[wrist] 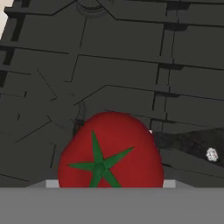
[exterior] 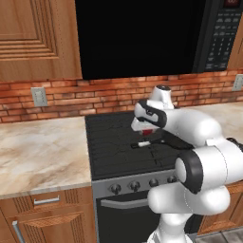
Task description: Place the pan on the front right burner on the stove. Then place the tomato and the onion in the pan and turn on the front right burner.
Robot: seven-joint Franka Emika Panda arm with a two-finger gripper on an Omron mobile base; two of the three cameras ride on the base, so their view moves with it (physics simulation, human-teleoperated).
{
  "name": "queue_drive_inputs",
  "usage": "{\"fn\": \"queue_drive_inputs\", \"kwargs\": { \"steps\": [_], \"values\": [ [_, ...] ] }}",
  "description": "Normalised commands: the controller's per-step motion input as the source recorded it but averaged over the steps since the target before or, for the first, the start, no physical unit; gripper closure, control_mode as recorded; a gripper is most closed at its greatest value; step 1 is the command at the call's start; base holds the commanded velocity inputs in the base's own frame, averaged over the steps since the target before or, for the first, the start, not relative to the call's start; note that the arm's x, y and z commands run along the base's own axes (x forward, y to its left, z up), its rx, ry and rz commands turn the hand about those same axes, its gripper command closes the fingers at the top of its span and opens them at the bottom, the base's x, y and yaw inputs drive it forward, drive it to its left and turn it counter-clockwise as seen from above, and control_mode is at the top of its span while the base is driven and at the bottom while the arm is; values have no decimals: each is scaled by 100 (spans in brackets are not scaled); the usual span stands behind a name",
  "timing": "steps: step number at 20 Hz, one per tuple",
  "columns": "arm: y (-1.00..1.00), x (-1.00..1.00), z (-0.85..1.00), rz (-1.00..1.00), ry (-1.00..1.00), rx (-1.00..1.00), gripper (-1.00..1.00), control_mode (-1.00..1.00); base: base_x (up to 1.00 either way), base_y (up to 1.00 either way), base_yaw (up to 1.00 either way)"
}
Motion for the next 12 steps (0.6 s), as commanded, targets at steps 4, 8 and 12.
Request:
{"fn": "queue_drive_inputs", "kwargs": {
  "steps": [4,8,12],
  "values": [
    [-48,4,0,0,0,0,100,-100,0,0,0],
    [-48,5,0,0,0,0,100,-100,0,0,0],
    [-44,7,0,0,0,0,100,-100,0,0,0]
  ]
}}
